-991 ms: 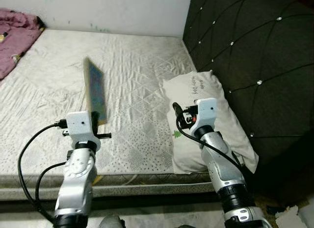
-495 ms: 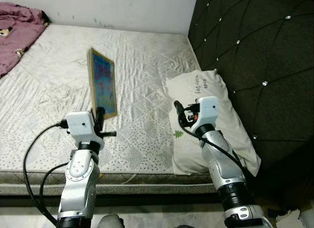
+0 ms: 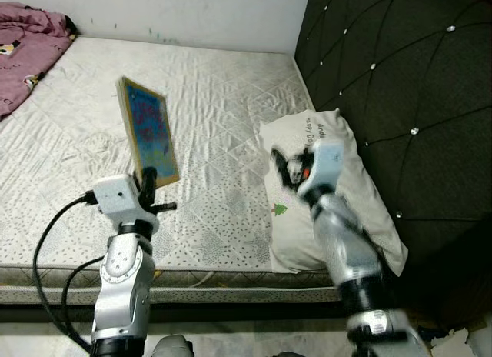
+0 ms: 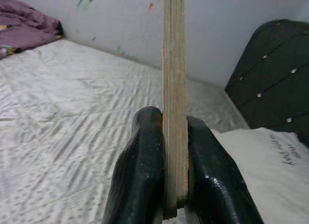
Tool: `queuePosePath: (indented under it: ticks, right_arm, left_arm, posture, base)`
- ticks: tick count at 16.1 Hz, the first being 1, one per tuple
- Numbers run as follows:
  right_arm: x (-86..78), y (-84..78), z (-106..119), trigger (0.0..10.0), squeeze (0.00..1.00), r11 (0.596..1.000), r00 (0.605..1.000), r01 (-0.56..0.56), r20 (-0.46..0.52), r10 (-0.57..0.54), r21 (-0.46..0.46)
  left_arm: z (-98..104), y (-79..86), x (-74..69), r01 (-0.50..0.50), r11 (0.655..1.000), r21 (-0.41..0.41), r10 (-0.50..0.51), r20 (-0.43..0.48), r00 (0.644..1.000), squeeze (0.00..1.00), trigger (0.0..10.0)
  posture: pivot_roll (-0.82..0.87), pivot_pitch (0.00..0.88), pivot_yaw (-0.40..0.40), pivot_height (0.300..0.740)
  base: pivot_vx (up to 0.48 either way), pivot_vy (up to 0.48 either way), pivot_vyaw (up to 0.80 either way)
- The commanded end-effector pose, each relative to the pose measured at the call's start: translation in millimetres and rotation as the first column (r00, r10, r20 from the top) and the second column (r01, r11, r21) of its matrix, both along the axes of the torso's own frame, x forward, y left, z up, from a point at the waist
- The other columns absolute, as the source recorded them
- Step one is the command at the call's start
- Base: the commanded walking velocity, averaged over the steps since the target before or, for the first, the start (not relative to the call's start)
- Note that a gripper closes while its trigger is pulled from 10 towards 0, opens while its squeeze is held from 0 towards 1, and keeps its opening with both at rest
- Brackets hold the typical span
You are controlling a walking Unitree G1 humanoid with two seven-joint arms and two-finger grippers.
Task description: Clean up the room
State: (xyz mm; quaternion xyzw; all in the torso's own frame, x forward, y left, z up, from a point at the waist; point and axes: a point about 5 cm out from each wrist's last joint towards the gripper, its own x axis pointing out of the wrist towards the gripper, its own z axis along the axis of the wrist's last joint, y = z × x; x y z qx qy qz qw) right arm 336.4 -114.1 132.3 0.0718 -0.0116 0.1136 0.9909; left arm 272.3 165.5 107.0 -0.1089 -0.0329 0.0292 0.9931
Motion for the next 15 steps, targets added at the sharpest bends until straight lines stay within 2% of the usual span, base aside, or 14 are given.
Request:
queuePosePath:
  ticks: [1,3,5,7,10,12,15]
  right_arm:
    - [1.4,-7.4,-1,10.0,0.0,0.999,0.999,0.041,-0.027,-0.041,0.02]
    - [-2.9,-6.5,-3,10.0,0.0,0.999,0.999,0.034,-0.039,-0.033,0.012]
    - [-8.2,-14.6,-10,10.0,0.0,0.998,0.996,0.063,-0.057,-0.063,0.003]
    - [-13.1,-20.1,-16,10.0,0.0,0.995,0.992,0.095,-0.083,-0.094,0.01]
    - [-8.8,-14.6,-12,10.0,0.0,0.998,0.995,0.059,-0.076,-0.058,0.004]
    - [-3.3,-17.3,-11,10.0,0.0,0.998,0.995,0.061,-0.08,-0.062,-0.01]
    - [-4.0,-18.5,-14,10.0,0.0,0.998,0.994,0.064,-0.088,-0.065,-0.014]
  left_arm:
    - [9,-2.0,5.7,0.028,1.0,-0.011,-0.028,0.041,0.999,0.0,10.0]
    - [10,-3.3,13.2,0.035,0.999,0.017,-0.036,0.036,0.999,0.0,10.0]
    - [8,-4.2,15.0,0.028,1.0,-0.004,-0.028,0.017,0.999,0.0,10.0]
    - [2,-3.6,11.9,0.017,1.0,-0.005,-0.017,-0.008,1.0,0.0,10.0]
    - [4,-0.5,16.2,-0.012,1.0,-0.017,0.012,-0.004,1.0,0.0,10.0]
    - [11,-4.2,27.4,-0.006,1.0,-0.011,0.006,0.021,1.0,0.0,10.0]
    - [11,-1.4,29.7,-0.008,1.0,-0.004,0.008,0.025,1.0,0.0,10.0]
  posture:
    - [0.06,0.0,-0.065,0.74]
    - [0.04,0.0,-0.049,0.74]
    - [0.03,0.0,-0.04,0.74]
    - [0.03,0.0,-0.04,0.74]
    - [0.03,0.0,-0.037,0.74]
    - [0.02,0.0,-0.04,0.74]
    - [0.03,0.0,-0.051,0.74]
  base:
    - [0.0,0.0,0.0]
    - [0.0,0.0,-0.4]
    - [0.0,0.0,-0.8]
    - [0.0,0.0,0.0]
    - [0.0,0.0,0.0]
    - [0.0,0.0,0.0]
    - [0.0,0.0,0.0]
